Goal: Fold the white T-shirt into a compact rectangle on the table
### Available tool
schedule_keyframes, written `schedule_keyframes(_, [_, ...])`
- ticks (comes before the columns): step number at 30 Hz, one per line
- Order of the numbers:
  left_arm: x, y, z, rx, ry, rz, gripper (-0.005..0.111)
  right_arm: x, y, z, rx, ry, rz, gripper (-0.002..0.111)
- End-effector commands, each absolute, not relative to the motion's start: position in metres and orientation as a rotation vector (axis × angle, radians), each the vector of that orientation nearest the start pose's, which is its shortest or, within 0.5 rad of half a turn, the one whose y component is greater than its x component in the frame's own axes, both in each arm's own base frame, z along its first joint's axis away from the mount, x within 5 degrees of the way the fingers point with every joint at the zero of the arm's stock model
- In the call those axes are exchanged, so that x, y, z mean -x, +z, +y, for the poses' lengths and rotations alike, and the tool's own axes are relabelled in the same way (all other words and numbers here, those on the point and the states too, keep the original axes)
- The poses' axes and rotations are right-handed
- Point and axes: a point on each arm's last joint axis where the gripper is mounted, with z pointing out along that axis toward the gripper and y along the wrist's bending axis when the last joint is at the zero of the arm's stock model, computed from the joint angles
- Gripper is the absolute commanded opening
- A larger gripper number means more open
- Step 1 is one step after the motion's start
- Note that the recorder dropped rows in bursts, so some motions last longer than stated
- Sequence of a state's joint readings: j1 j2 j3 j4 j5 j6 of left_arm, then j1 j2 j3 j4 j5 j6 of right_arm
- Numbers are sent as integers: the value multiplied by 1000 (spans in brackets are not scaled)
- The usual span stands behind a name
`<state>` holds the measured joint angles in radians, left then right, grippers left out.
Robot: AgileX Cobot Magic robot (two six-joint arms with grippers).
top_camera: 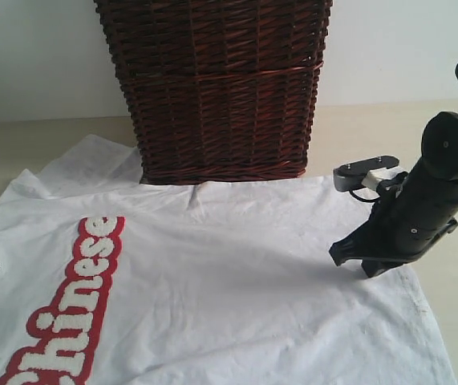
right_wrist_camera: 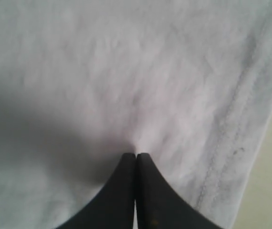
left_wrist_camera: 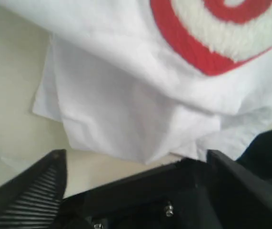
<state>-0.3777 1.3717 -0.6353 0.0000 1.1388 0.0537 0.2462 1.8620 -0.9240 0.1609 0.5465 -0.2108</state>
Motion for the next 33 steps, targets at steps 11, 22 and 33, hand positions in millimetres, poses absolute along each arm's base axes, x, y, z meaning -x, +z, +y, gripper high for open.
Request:
schedule_keyframes(11, [-141,173,-86,-830,-356,3299,11,-323,137,100,561,321,2771,0])
schedule_keyframes(22, [-109,156,-115,-1380,-174,3267,0,-332,182,109,565,430,2642,0])
schedule_keyframes(33, [-136,90,-120,-1260,250,3428,0,-331,182,110,566,447,2656,0])
